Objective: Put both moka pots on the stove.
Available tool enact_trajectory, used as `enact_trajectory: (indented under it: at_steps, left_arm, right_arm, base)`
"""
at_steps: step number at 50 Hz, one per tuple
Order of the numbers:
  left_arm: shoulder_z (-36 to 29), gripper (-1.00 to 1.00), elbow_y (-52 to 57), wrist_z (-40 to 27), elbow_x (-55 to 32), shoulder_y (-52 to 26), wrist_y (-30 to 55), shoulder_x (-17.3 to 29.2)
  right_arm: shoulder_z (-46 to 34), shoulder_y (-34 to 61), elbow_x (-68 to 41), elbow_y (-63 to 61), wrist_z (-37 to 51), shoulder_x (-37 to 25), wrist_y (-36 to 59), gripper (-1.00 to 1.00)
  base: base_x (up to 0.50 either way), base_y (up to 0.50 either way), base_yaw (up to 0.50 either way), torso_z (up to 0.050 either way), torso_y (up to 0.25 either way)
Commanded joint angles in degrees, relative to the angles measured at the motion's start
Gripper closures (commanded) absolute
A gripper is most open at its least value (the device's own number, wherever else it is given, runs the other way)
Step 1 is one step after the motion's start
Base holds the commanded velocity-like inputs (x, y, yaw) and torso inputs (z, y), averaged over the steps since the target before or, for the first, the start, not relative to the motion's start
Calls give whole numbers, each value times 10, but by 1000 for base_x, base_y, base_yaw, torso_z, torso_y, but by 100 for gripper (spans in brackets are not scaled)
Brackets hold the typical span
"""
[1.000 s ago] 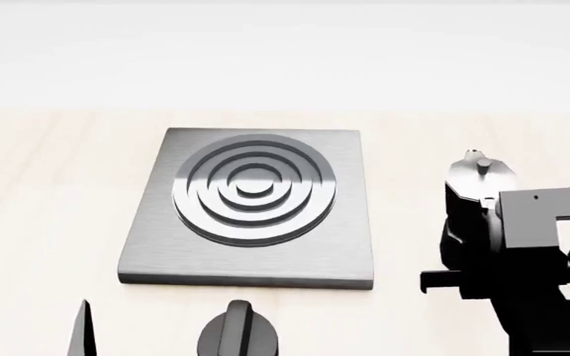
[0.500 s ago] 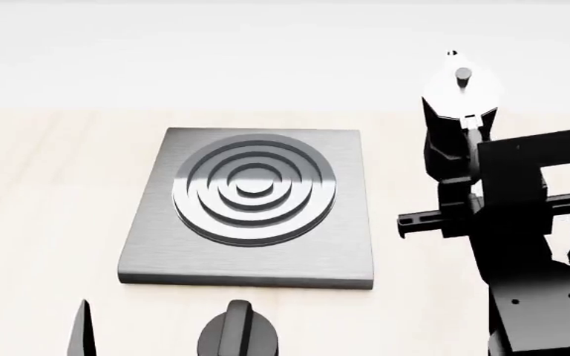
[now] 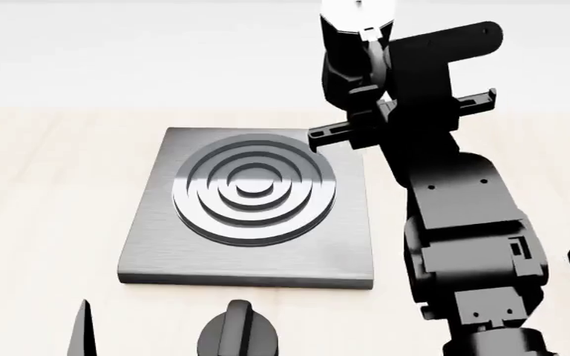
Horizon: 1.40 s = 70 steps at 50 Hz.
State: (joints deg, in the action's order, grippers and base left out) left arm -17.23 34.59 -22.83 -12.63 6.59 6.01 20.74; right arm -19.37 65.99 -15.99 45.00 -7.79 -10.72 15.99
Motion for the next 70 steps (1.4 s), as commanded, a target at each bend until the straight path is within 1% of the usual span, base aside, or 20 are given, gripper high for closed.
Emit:
enact_trajectory:
  at_steps: [1, 3, 4, 10, 15, 25, 34, 42, 48, 70]
  left_arm:
    - [-1, -100, -1, -1, -3, 0, -2, 1]
    - [-7, -100, -2, 0, 0, -1, -2, 0]
    - [-7, -100, -2, 1, 0, -1, -2, 1]
    - [-4, -100, 0, -1, -4, -1, -1, 3]
    - [-6, -100, -6, 0, -3, -3, -3, 3]
    - [-3, -100, -10, 4, -7, 1, -23, 7]
    - [-7, -100, -5, 10, -9, 4, -23, 15]
    - [-9, -100, -9, 13, -12, 3, -28, 16]
    - [-7, -100, -10, 13, -15, 4, -31, 17]
    - [-10, -100, -12, 10, -16, 4, -36, 18]
  right_arm:
    - [-9, 94, 5, 181, -56, 80, -91, 100]
    - [-15, 124, 7, 280, -64, 106, -144, 100]
    - [-32, 127, -9, 292, -62, 107, -150, 100]
    - [-192, 126, -160, 280, -40, 107, -149, 100]
    - [-289, 126, -261, 272, -30, 107, -161, 100]
    - [-460, 118, -438, 255, -9, 107, -202, 100]
    - [-582, 110, -539, 253, 5, 107, -231, 100]
    - [-634, 110, -590, 252, 9, 107, -237, 100]
    - [-656, 105, -614, 257, 6, 107, -243, 100]
    - [-681, 98, -634, 261, 6, 107, -249, 100]
  base:
    - [0, 0, 0, 0, 0]
    - [0, 0, 0, 0, 0]
    - [0, 0, 0, 0, 10]
    - [0, 0, 0, 0, 0]
    - [0, 0, 0, 0, 2]
    - [0, 0, 0, 0, 1]
    - [0, 0, 0, 0, 1]
    - [0, 0, 0, 0, 0]
    - [0, 0, 0, 0, 2]
    - [0, 0, 0, 0, -135]
